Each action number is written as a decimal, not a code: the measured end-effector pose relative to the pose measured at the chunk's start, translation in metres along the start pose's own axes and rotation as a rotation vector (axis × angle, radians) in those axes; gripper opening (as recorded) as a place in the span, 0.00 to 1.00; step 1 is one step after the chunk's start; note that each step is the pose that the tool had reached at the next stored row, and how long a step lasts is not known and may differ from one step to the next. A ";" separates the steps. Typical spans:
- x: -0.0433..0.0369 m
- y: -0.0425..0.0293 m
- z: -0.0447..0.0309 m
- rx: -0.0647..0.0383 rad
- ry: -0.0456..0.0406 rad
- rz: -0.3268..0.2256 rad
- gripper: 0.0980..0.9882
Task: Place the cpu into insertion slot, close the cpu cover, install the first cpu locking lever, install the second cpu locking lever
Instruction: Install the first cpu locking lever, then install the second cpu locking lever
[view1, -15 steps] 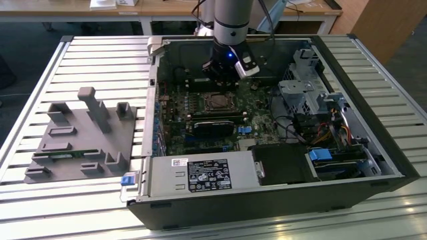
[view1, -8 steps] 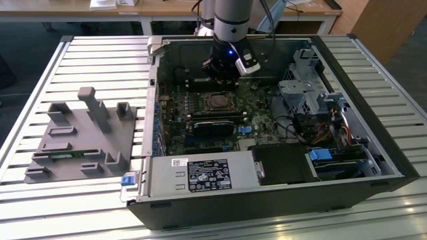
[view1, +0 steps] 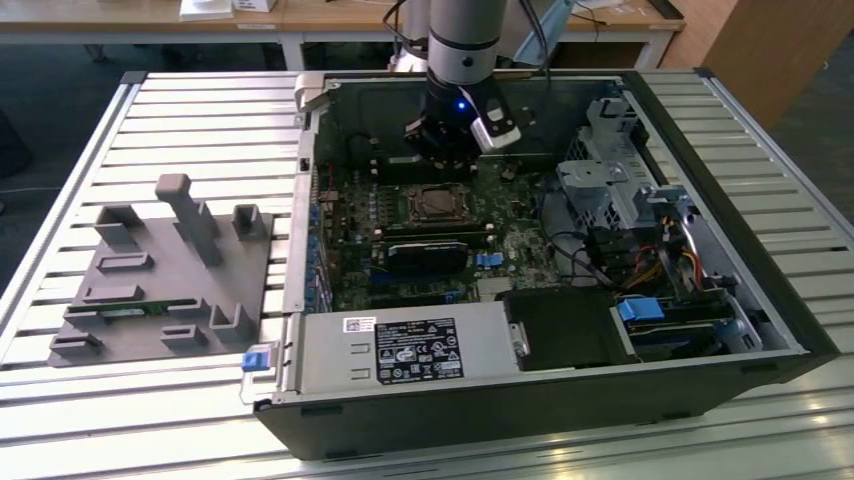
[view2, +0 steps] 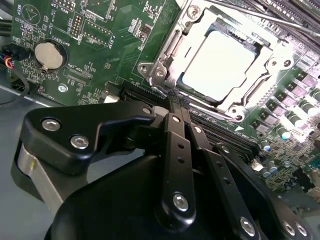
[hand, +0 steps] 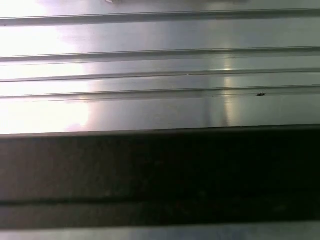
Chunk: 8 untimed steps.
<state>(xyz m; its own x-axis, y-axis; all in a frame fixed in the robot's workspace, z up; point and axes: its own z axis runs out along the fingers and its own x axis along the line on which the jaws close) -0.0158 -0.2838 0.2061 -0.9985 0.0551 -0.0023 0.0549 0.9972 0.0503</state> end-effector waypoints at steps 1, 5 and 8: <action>-0.0001 -0.0007 -0.0001 0.000 0.0001 0.000 0.01; -0.0005 -0.0017 -0.0001 0.000 0.0001 0.000 0.01; -0.0005 -0.0026 -0.0002 0.000 0.0001 0.000 0.01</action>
<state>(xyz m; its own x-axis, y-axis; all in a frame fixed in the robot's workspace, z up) -0.0154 -0.2864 0.2061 -0.9985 0.0550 -0.0021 0.0549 0.9972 0.0500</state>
